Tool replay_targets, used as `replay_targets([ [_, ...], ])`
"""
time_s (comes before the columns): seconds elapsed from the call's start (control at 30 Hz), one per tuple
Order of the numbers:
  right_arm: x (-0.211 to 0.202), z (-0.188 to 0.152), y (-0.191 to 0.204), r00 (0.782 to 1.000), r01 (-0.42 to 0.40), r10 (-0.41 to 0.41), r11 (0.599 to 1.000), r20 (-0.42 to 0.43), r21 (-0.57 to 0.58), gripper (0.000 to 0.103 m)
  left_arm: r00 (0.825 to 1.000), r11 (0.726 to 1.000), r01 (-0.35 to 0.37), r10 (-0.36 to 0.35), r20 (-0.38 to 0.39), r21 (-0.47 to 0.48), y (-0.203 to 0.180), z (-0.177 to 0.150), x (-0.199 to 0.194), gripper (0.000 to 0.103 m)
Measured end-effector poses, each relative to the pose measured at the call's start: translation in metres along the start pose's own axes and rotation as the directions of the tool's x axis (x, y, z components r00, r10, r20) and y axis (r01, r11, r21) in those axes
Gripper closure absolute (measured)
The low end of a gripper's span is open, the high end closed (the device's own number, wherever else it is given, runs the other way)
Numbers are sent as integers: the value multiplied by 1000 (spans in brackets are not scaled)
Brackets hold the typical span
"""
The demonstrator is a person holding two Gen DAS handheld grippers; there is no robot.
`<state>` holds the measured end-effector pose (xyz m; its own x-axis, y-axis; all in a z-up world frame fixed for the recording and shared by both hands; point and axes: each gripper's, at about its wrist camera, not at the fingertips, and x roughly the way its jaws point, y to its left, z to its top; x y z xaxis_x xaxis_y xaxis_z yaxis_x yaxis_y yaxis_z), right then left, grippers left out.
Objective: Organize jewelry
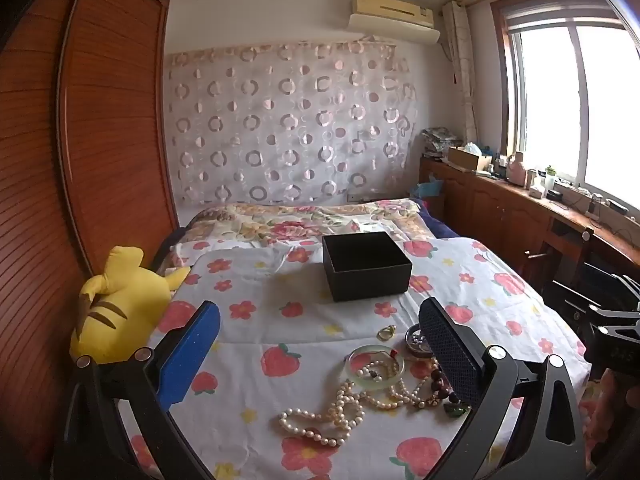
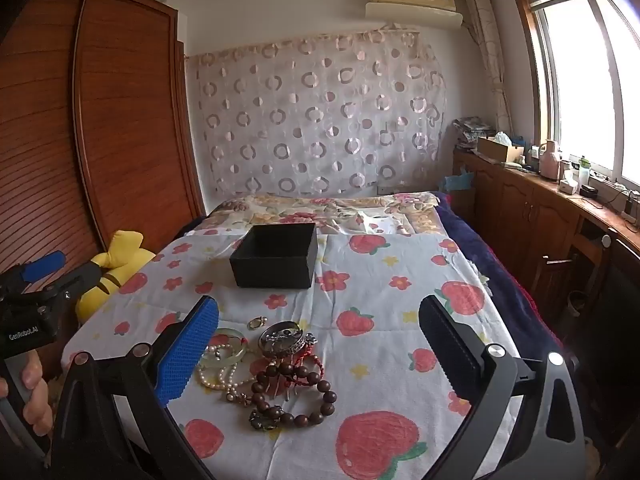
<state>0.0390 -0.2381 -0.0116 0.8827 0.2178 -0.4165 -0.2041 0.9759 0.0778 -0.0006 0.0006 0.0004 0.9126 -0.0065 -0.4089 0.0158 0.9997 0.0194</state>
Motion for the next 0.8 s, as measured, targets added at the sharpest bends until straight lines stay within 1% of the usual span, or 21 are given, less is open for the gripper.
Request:
replay_targets([
  [0.37,-1,1,0,1000,2,-2,1000,5,6,2,1000,1000,-4,4,2,6,-1,0,2,7],
  [0.5,-1,1,0,1000,3,-3,1000,7,4,2,1000,1000,-7,6,7,11,0,7,-5,7],
  [0.8,0,-2,-1,1000,2,-2,1000,9,4,2,1000,1000,-10,10,13,12,-2,6,-6,7],
])
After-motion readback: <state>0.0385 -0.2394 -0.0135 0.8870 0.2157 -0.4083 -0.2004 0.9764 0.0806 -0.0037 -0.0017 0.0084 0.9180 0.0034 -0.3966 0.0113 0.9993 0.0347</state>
